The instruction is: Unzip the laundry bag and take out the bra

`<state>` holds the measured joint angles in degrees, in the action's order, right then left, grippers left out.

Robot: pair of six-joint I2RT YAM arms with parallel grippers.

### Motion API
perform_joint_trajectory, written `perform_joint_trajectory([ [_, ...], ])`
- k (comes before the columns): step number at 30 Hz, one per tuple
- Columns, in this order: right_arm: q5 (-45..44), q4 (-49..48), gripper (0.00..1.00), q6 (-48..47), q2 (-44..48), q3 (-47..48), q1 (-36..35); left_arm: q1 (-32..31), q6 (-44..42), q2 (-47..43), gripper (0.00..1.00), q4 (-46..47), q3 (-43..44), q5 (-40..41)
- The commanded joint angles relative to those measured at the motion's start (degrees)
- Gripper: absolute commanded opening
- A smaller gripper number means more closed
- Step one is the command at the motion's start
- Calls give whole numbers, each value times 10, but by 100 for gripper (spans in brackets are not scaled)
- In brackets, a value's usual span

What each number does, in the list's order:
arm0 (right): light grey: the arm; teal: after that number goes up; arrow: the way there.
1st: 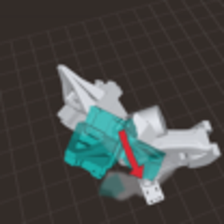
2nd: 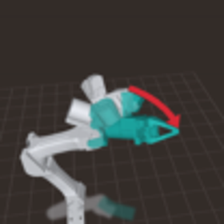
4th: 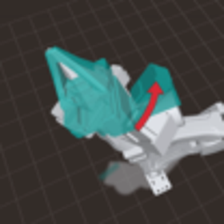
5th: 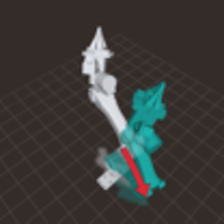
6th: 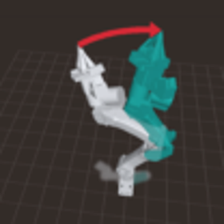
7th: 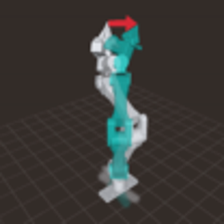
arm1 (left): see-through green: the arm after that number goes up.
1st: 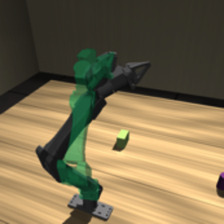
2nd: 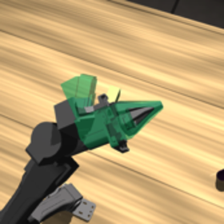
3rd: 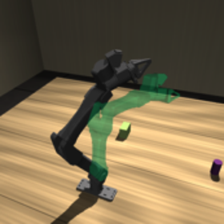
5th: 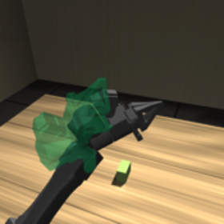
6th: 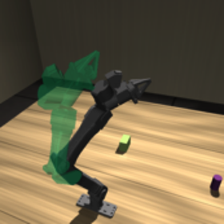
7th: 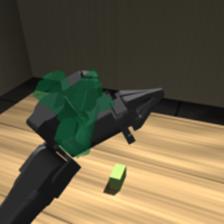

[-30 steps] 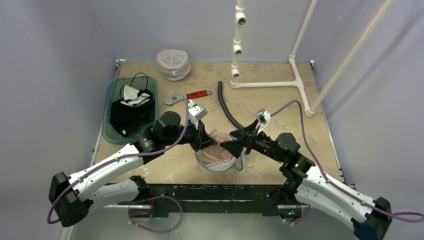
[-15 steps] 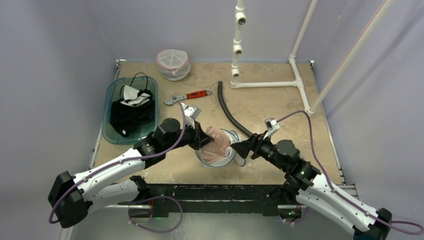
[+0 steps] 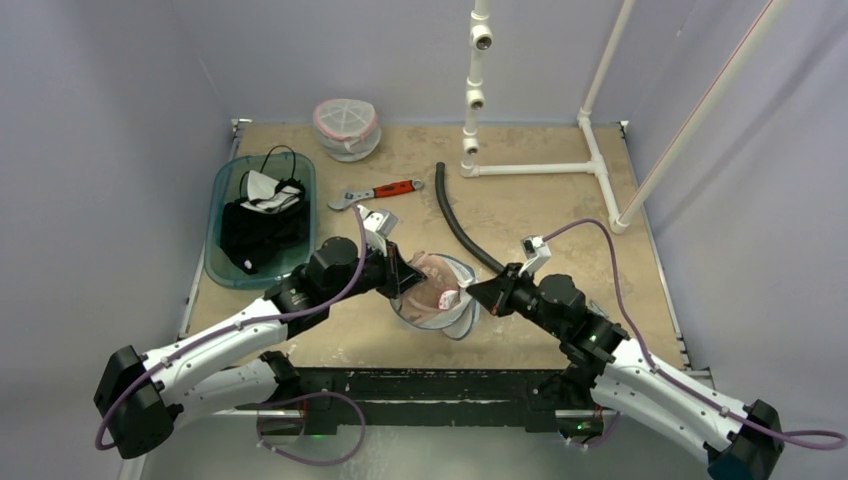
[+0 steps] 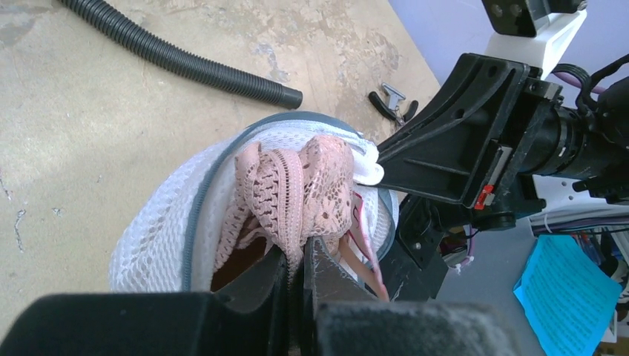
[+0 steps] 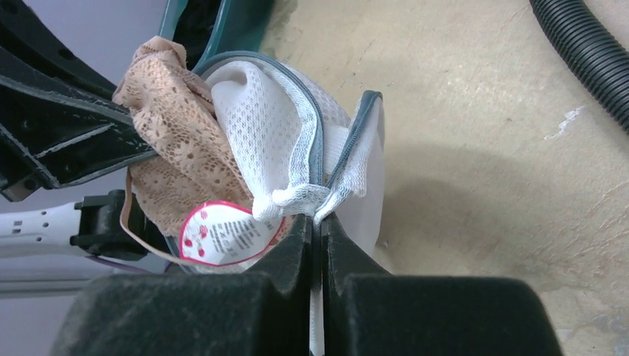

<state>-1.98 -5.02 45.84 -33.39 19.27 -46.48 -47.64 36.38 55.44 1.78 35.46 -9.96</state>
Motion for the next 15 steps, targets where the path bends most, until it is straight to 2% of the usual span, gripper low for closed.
perform_joint_trajectory([
  [1,-27,-9,0,0,-6,11,1,2,-2,-30,0,6,23,16],
  [5,-60,-3,0,14,-19,-4,1,1,1,-53,0,5,43,9],
  [15,-55,-38,0,27,-34,-23,1,1,-16,-99,0,3,78,-15],
])
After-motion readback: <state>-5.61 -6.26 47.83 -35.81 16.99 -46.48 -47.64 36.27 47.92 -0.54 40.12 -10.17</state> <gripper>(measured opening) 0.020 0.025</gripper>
